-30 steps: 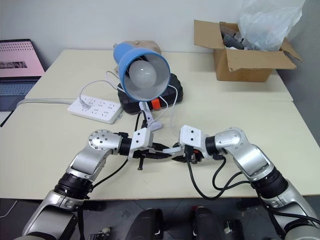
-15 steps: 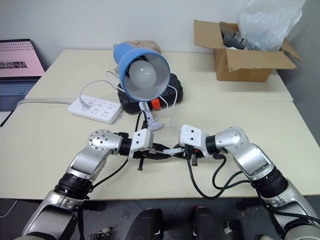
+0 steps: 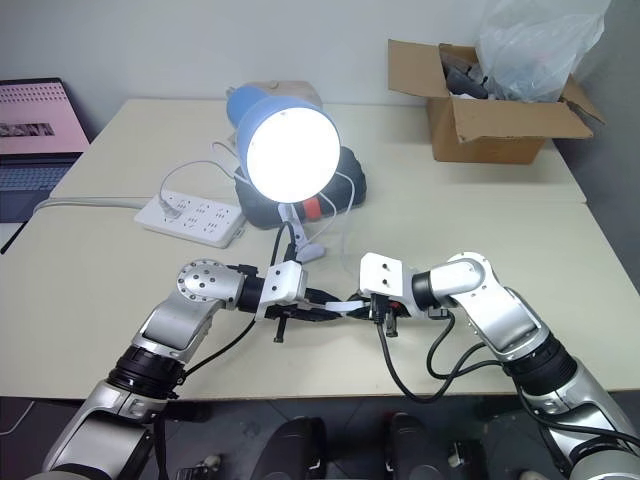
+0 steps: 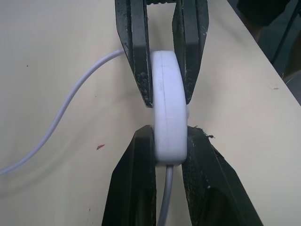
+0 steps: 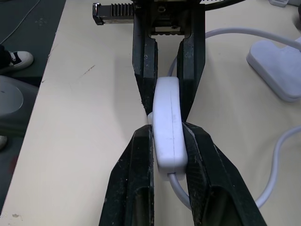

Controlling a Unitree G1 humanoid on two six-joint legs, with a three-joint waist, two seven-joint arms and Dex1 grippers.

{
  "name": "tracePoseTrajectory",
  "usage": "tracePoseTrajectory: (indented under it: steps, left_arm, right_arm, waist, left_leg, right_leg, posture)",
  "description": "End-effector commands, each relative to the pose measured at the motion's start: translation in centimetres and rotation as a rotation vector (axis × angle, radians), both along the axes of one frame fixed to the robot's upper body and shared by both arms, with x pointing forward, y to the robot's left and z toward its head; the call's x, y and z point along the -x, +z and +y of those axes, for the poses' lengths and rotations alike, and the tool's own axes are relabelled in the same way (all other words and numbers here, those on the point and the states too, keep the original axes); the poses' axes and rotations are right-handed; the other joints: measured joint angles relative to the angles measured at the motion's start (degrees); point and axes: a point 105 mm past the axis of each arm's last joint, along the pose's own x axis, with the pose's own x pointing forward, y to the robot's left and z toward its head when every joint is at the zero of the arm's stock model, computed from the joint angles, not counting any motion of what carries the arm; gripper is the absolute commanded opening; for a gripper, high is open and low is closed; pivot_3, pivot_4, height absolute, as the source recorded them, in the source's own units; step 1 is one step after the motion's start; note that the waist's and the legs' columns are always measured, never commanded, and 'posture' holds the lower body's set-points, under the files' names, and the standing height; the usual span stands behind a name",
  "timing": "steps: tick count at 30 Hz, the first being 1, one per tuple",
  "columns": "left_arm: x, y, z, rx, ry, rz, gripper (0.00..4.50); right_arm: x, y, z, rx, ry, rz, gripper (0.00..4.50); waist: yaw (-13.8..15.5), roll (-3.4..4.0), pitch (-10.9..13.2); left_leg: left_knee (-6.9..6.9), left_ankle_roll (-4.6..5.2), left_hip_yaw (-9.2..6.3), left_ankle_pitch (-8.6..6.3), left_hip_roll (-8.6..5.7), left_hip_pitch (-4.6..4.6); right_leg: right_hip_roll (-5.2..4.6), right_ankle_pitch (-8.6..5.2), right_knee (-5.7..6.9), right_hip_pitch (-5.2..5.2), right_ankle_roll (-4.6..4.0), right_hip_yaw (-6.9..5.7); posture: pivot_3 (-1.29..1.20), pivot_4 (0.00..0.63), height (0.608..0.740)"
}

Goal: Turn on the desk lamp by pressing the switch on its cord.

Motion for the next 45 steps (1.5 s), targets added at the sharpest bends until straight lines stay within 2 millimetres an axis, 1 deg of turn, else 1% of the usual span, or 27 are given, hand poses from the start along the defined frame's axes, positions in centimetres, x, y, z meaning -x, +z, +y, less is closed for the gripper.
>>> tracePoseTrajectory:
  steps: [1, 2, 3, 4, 6, 7, 9, 10, 13, 15, 17, 19, 21, 24, 26, 30, 32, 33, 40, 41, 44, 45]
  left_arm:
    - [-0.5, 1.4, -0.3, 0.036, 0.015, -0.054, 0.41]
    - [-0.4, 1.4, -0.3, 0.035, 0.014, -0.054, 0.41]
    - [-0.4, 1.4, -0.2, 0.033, 0.014, -0.054, 0.41]
    - [-0.4, 1.4, -0.2, 0.032, 0.014, -0.055, 0.41]
    - [-0.3, 1.3, 0.0, 0.019, 0.014, -0.061, 0.41]
    - [-0.3, 1.2, 0.1, 0.011, 0.014, -0.066, 0.41]
    - [-0.4, 1.0, 0.2, 0.003, 0.017, -0.068, 0.41]
    - [-0.5, 0.9, 0.2, 0.001, 0.022, -0.07, 0.41]
    - [-1.1, 0.4, 0.3, 0.007, 0.072, -0.083, 0.41]
    - [-1.9, 0.0, 0.3, 0.019, 0.139, -0.125, 0.41]
    - [-2.5, -0.5, 0.2, 0.041, 0.206, -0.145, 0.41]
    - [-2.4, -1.0, 0.0, 0.065, 0.234, -0.138, 0.41]
    - [-2.2, -1.5, -0.4, 0.093, 0.251, -0.111, 0.41]
    - [-2.3, -1.8, -0.9, 0.134, 0.277, -0.086, 0.41]
    - [-2.5, -1.9, -1.3, 0.15, 0.281, -0.082, 0.41]
    - [-3.2, -2.1, -1.4, 0.126, 0.279, -0.105, 0.41]
    - [-3.5, -2.1, -1.3, 0.119, 0.281, -0.106, 1.11]
    - [-3.4, -2.1, -1.3, 0.118, 0.266, -0.096, 1.23]
    - [-3.2, -1.3, -1.0, 0.128, 0.237, -0.082, 2.81]
    - [-3.1, -1.2, -0.9, 0.13, 0.238, -0.081, 2.96]
    - [-2.7, -0.6, 0.3, 0.123, 0.254, -0.096, 3.64]
    - [-2.5, -0.3, 0.8, 0.12, 0.26, -0.101, 3.79]
  right_arm:
    - [0.1, 1.1, 0.2, -0.043, 0.015, -0.022, 1.43]
    - [0.1, 1.1, 0.2, -0.047, 0.018, -0.02, 1.71]
    - [0.1, 1.2, 0.2, -0.05, 0.02, -0.021, 1.9]
    - [0.1, 1.4, 0.2, -0.055, 0.023, -0.023, 2.29]
    - [0.2, 1.8, 0.2, -0.065, 0.031, -0.025, 2.67]
    - [0.2, 2.1, 0.2, -0.069, 0.037, -0.026, 2.96]
    - [0.3, 2.4, 0.1, -0.071, 0.045, -0.036, 3.38]
    - [0.3, 2.7, 0.0, -0.073, 0.044, -0.043, 3.57]
    - [0.1, 3.6, -0.7, -0.084, 0.019, -0.067, 4.41]
    - [-0.3, 4.4, -1.8, -0.1, -0.038, -0.089, 4.5]
    - [-0.6, 5.0, -3.5, -0.112, -0.118, -0.107, 4.5]
    - [-0.4, 5.4, -5.0, -0.128, -0.194, -0.112, 4.5]
    - [0.1, 5.6, -6.3, -0.134, -0.252, -0.108, 4.5]
    - [1.2, 5.4, -7.2, -0.135, -0.298, -0.086, 4.5]
    - [1.9, 4.9, -7.6, -0.134, -0.333, -0.071, 4.5]
    - [2.6, 4.0, -8.0, -0.125, -0.384, -0.06, 4.5]
    - [2.9, 3.6, -8.4, -0.112, -0.399, -0.059, 4.5]
    - [3.1, 3.5, -8.5, -0.106, -0.402, -0.059, 4.5]
    - [3.2, 3.3, -8.8, -0.092, -0.401, -0.066, 4.5]
    - [3.2, 3.3, -8.8, -0.089, -0.4, -0.067, 4.5]
    - [3.1, 3.4, -8.7, -0.088, -0.392, -0.068, 4.5]
    - [3.1, 3.5, -8.7, -0.089, -0.388, -0.066, 4.5]
  waist:
    - [0.0, 0.0, 0.0]
    - [0.0, 0.0, 0.0]
    - [0.0, 0.0, 0.0]
    - [0.0, 0.0, 0.0]
    - [0.0, 0.0, 0.0]
    - [0.0, 0.0, 0.0]
    - [0.0, 0.0, 0.0]
    - [0.01, 0.0, 0.0]
    - [0.02, 0.0, 0.0]
    - [0.05, 0.0, 0.0]
    - [0.09, 0.0, 0.0]
    - [0.2, -0.01, -0.01]
    - [0.21, -0.01, -0.01]
    - [0.2, -0.01, 0.0]
    - [0.19, -0.02, -0.01]
    - [-0.01, -0.01, -0.01]
    - [0.06, -0.02, -0.01]
    - [0.08, -0.02, -0.01]
    - [0.04, -0.02, -0.01]
    - [0.04, -0.02, -0.01]
    - [-0.01, -0.03, 0.0]
    - [-0.14, -0.03, 0.0]
  left_leg:
    - [0.0, 0.0, 0.0, 0.0, 0.0, 0.0]
    - [0.0, 0.0, -0.01, 0.0, 0.0, 0.0]
    - [0.0, 0.0, -0.01, 0.0, 0.0, 0.0]
    - [0.0, 0.0, 0.0, 0.0, 0.0, 0.0]
    - [0.0, 0.0, -0.01, 0.0, 0.0, 0.0]
    - [0.0, 0.0, 0.0, 0.0, 0.0, 0.0]
    - [0.0, 0.0, 0.0, 0.0, 0.0, 0.0]
    - [0.0, 0.0, -0.01, 0.0, 0.0, 0.0]
    - [0.0, 0.0, -0.01, 0.0, 0.0, 0.0]
    - [0.0, 0.0, 0.0, 0.0, -0.02, 0.0]
    - [0.01, 0.0, 0.0, 0.0, -0.02, 0.0]
    - [0.0, 0.0, 0.0, 0.0, -0.02, -0.02]
    - [-0.02, 0.0, -0.01, 0.0, -0.02, -0.01]
    - [-0.02, 0.0, -0.02, 0.0, -0.02, -0.03]
    - [-0.01, 0.0, -0.03, 0.0, -0.02, 0.0]
    - [0.0, 0.0, -0.05, 0.0, -0.02, 0.1]
    - [0.01, 0.0, -0.08, 0.0, -0.04, 0.11]
    - [0.01, 0.01, -0.07, 0.01, -0.04, 0.11]
    - [-0.02, 0.01, -0.04, 0.0, -0.05, 0.06]
    - [-0.02, 0.01, -0.05, 0.0, -0.05, 0.06]
    - [-0.01, 0.01, -0.06, 0.0, -0.04, 0.06]
    - [-0.01, 0.01, -0.05, 0.0, -0.04, 0.07]
  right_leg:
    - [0.0, 0.0, 0.0, 0.0, 0.0, 0.0]
    - [0.0, 0.0, 0.0, 0.0, 0.0, 0.0]
    - [0.0, 0.0, 0.0, 0.0, 0.0, 0.0]
    - [0.0, 0.0, 0.0, 0.0, 0.0, 0.0]
    - [0.0, 0.0, 0.0, 0.0, 0.0, 0.0]
    - [0.0, 0.0, 0.0, 0.0, 0.0, 0.0]
    - [0.0, 0.0, 0.0, 0.0, 0.0, 0.0]
    - [0.0, 0.0, 0.0, 0.0, 0.0, 0.0]
    - [0.0, 0.0, 0.0, 0.0, 0.0, 0.0]
    - [-0.01, 0.0, 0.0, 0.01, 0.0, 0.01]
    - [-0.03, 0.0, 0.0, 0.01, 0.0, 0.01]
    - [-0.05, 0.0, -0.02, 0.01, 0.0, 0.01]
    - [-0.06, 0.0, -0.03, 0.02, 0.0, 0.01]
    - [-0.07, 0.0, -0.02, 0.02, 0.0, 0.01]
    - [-0.06, 0.0, 0.0, 0.02, 0.0, -0.01]
    - [-0.05, 0.03, 0.02, 0.09, 0.05, -0.01]
    - [-0.05, 0.04, 0.03, 0.1, 0.06, -0.03]
    - [-0.05, 0.04, 0.02, 0.11, 0.07, -0.02]
    - [-0.05, 0.03, -0.08, 0.1, 0.07, 0.0]
    - [-0.05, 0.03, -0.08, 0.1, 0.07, -0.01]
    - [-0.04, 0.03, -0.07, 0.1, 0.07, -0.01]
    - [-0.04, 0.03, -0.06, 0.1, 0.07, 0.0]
  posture:
    - [0.0, 0.15, 0.74]
    - [0.0, 0.15, 0.74]
    - [0.0, 0.15, 0.74]
    - [0.0, 0.15, 0.74]
    - [0.0, 0.15, 0.74]
    - [0.0, 0.15, 0.74]
    - [0.0, 0.15, 0.74]
    - [0.0, 0.15, 0.74]
    - [0.0, 0.15, 0.74]
    - [0.0, 0.15, 0.74]
    - [0.0, 0.15, 0.74]
    - [0.0, 0.15, 0.74]
    - [0.0, 0.15, 0.74]
    - [0.0, 0.15, 0.74]
    - [0.0, 0.15, 0.74]
    - [0.0, 0.15, 0.74]
    - [0.0, 0.15, 0.74]
    - [0.0, 0.15, 0.74]
    - [0.0, 0.15, 0.74]
    - [0.0, 0.15, 0.74]
    - [0.0, 0.15, 0.74]
    - [0.0, 0.15, 0.74]
